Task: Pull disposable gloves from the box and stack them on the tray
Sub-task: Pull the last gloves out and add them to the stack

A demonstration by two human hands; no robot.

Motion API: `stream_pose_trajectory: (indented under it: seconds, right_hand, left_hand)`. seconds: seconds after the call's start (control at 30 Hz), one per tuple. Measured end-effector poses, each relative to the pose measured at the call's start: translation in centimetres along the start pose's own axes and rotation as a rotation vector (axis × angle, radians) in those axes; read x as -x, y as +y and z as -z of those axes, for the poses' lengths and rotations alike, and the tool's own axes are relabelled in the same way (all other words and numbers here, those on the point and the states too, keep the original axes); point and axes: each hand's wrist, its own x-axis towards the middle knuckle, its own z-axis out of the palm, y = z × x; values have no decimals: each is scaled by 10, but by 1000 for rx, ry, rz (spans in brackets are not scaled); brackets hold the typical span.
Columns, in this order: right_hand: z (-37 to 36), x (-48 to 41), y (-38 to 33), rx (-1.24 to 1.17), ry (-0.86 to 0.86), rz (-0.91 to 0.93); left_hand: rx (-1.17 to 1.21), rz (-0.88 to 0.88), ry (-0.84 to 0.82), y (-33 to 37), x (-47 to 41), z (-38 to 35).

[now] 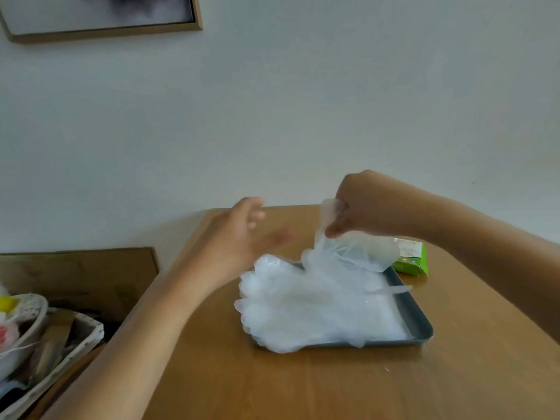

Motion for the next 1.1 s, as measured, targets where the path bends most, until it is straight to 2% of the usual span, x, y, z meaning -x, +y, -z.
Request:
stream_pose_trajectory:
  seconds: [0.1, 0.2, 0.27, 0.33, 0.5, 0.57, 0.63, 0.67, 0.73, 0.83, 0.97, 1.0, 1.1]
  right_hand:
    - [8, -3, -12, 96, -37, 35]
    - [17, 0, -15, 101, -33, 46]
    - [24, 2, -11, 81, -15, 48]
    - [29, 4, -1, -33, -38, 39]
    - [8, 6, 35, -721, -144, -139]
    - [-8, 6, 47, -1010, -249, -259]
    - [-27, 5, 58, -1360, -440, -348]
    - [-38, 3, 63, -1518, -521, -356]
    - [-61, -1, 72, -1682, -585, -347]
    - [-98, -5, 80, -1707, -538, -470]
    - [-129, -2, 78, -1619, -442, -639]
    - [-134, 0, 77, -1526, -397, -660]
    - [-149, 7, 79, -977, -274, -594]
  left_hand:
    - [-27, -195, -88, 38, 5, -26]
    - [-81, -365, 14, 48, -4, -45]
    - [-57, -311, 20, 42, -13, -52]
    - [59, -208, -95, 33, -20, -50]
    - [356, 7, -389, 8, -31, -26]
    - [534, 95, -419, -1, -37, -19]
    - [650, 189, -411, -7, -47, -16]
    - [678, 223, -416, -9, -52, -16]
    - [645, 240, -449, -9, -60, -19]
    - [408, 245, -403, -10, -70, -31]
    - [50, 253, -433, -25, -86, -51]
    - [-6, 250, -444, -30, -89, -57]
    - [-196, 188, -435, -47, -96, -75]
